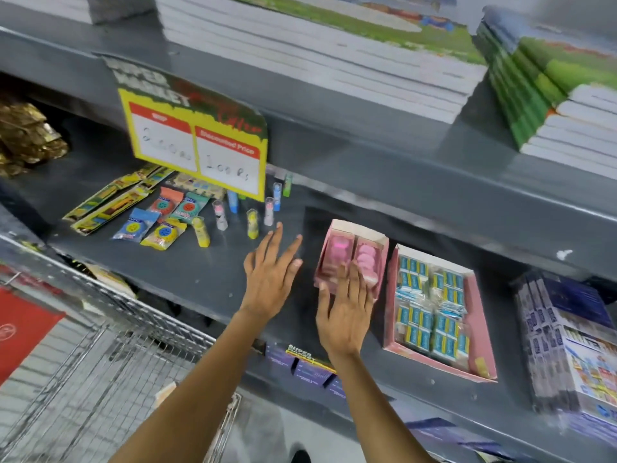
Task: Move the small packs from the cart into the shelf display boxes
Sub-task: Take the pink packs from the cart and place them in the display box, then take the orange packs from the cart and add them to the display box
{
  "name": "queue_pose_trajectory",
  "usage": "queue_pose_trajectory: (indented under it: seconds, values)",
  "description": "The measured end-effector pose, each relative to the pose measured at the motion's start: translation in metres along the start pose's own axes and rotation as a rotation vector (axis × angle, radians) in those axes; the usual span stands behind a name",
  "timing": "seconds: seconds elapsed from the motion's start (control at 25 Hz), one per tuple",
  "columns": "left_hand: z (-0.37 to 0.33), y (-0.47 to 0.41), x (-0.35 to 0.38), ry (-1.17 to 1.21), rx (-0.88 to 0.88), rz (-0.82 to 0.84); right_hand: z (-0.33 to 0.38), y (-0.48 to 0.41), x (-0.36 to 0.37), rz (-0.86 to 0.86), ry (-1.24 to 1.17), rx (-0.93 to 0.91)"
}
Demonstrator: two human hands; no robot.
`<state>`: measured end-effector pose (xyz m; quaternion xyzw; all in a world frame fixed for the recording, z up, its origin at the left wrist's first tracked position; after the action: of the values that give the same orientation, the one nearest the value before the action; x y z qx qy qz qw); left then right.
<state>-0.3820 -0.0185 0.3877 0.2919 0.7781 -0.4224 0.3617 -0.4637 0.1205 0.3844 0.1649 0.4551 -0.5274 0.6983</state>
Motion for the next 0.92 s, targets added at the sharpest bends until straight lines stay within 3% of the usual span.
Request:
queue_pose_trajectory:
  seconds: [0.32, 0.48, 0.68, 0.8, 0.92]
  values:
    - [0.171, 0.165, -0.088, -0.107, -0.535, -0.103, 0.141, 0.095, 0.074, 0.256, -0.165, -0.441]
    - [0.228, 0.273, -0.092, -0.151, -0.786, -0.082, 0.186, 0.175, 0.129, 0.412, -0.213, -0.591]
    - [0.269, 0.372, -0.014, -0.083, -0.961, 0.132, 0.153, 0.243, 0.241, 0.62, -0.071, -0.473]
    - [0.281, 0.407, 0.064, 0.008, -1.041, 0.319, 0.098, 0.26, 0.308, 0.605, 0.158, -0.311]
    - [0.278, 0.417, 0.125, 0.077, -1.102, 0.41, 0.064, 0.269, 0.337, 0.604, 0.204, -0.168]
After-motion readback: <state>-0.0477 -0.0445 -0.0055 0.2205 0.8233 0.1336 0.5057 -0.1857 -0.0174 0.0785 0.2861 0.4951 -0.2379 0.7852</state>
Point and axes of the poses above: each hand's wrist, its own y-axis away from the middle knuckle, its own x-axis out of the palm, z = x × y, the point moved 10 cm from there along -y, towards the middle knuckle, and after that the axes turned 14 degrees about x, right-handed, at the moved point
